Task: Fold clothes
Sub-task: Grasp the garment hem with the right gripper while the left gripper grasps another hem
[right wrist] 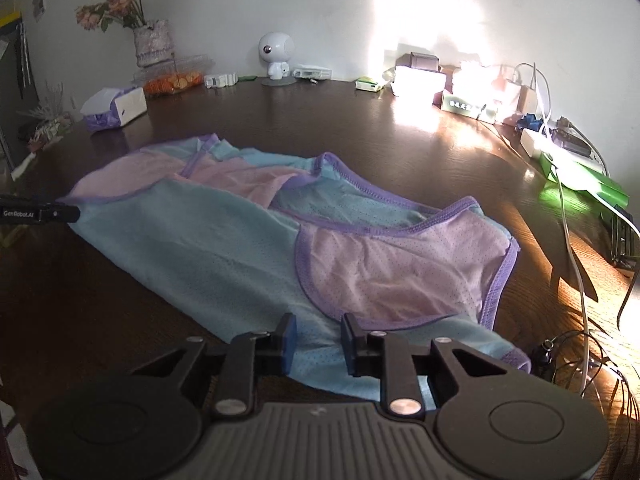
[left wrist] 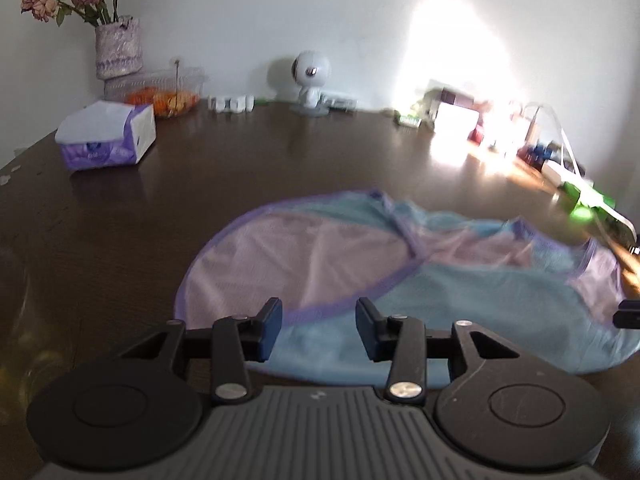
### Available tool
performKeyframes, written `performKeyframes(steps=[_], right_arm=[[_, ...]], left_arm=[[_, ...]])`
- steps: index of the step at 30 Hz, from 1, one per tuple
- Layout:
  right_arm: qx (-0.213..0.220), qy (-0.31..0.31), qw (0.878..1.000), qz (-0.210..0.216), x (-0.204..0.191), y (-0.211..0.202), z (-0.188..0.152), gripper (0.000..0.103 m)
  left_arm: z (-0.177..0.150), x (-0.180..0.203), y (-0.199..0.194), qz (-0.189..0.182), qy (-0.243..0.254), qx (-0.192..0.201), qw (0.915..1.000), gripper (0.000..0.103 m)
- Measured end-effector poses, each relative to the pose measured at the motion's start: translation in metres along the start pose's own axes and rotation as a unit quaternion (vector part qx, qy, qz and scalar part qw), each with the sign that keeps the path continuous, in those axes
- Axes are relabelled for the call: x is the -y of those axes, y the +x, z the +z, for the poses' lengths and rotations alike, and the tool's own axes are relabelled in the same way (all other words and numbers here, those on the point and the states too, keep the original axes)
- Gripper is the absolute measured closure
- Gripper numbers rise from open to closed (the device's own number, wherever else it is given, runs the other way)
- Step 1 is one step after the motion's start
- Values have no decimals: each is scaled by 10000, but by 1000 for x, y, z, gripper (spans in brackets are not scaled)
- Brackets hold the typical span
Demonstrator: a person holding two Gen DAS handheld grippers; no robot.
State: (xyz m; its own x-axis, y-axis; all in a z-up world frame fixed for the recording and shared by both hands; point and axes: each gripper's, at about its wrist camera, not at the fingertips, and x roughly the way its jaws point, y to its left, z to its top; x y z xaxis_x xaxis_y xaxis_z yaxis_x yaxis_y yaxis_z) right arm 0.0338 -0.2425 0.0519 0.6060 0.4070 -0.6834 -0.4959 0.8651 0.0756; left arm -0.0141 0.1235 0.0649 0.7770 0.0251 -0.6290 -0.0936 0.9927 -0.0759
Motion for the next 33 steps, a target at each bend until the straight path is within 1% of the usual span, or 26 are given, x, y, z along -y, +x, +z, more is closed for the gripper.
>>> performKeyframes(steps=[1,2,3,5,6,7,9,10,11,12,14,15,17,19,20,21,23,26,28,30,32,33], right_arm=[[166,19,9999,27,3,-3,10,72],[303,-76,9995,43,4,0,23,67],[436,-184,9989,58,5,3,37,59],[416,-321,9986,113,5,25,66,58],[350,-388,9984,206,4,40,79,58],[279,-456,9981,307,4,55,91,58],[76,-426,9986,317,5,83,105,59],[-28,-407,9987,316,6,98,111,60],[-132,-388,9987,315,6,112,118,60],[-216,-358,9987,304,7,120,118,62],[-380,-298,9984,281,8,136,118,65],[-430,-275,9982,323,9,140,115,67],[-467,-299,9978,355,11,144,109,70],[-431,-317,9980,341,11,143,105,76],[-418,-301,9981,336,12,143,104,81],[-425,-271,9981,362,12,142,103,95],[-399,-286,9983,328,10,140,101,96],[-183,-246,9992,251,7,131,100,98],[60,-226,9994,254,5,116,101,98],[250,-327,9987,313,0,97,101,98],[388,-458,9975,376,-5,82,101,98],[379,-503,9974,361,-7,81,101,98]], left_arm=[[12,6,2,-48,6,124,9999,51],[26,15,12,-14,122,210,9997,51],[39,24,23,19,240,294,9993,48],[65,39,59,-16,503,141,9986,35],[77,46,79,-60,605,46,9981,18],[83,49,95,15,582,-46,9983,16],[96,56,128,166,536,-230,9982,17],[103,59,145,239,514,-322,9979,21],[103,60,154,153,521,-412,9977,21],[104,61,164,69,528,-500,9973,22],[101,62,176,114,636,-584,9962,27],[99,62,180,114,683,-636,9956,34],[96,59,186,105,689,-690,9952,54],[96,55,189,87,613,-695,9957,89],[96,53,191,78,576,-697,9959,97],[96,54,190,89,604,-712,9956,103],[97,53,183,158,585,-567,9965,103],[99,49,157,136,388,-270,9988,103],[100,47,136,129,287,-37,9995,103],[100,47,122,83,284,98,9995,103],[105,47,127,-123,224,-66,9997,103],[109,47,136,-186,140,-273,9994,101]])
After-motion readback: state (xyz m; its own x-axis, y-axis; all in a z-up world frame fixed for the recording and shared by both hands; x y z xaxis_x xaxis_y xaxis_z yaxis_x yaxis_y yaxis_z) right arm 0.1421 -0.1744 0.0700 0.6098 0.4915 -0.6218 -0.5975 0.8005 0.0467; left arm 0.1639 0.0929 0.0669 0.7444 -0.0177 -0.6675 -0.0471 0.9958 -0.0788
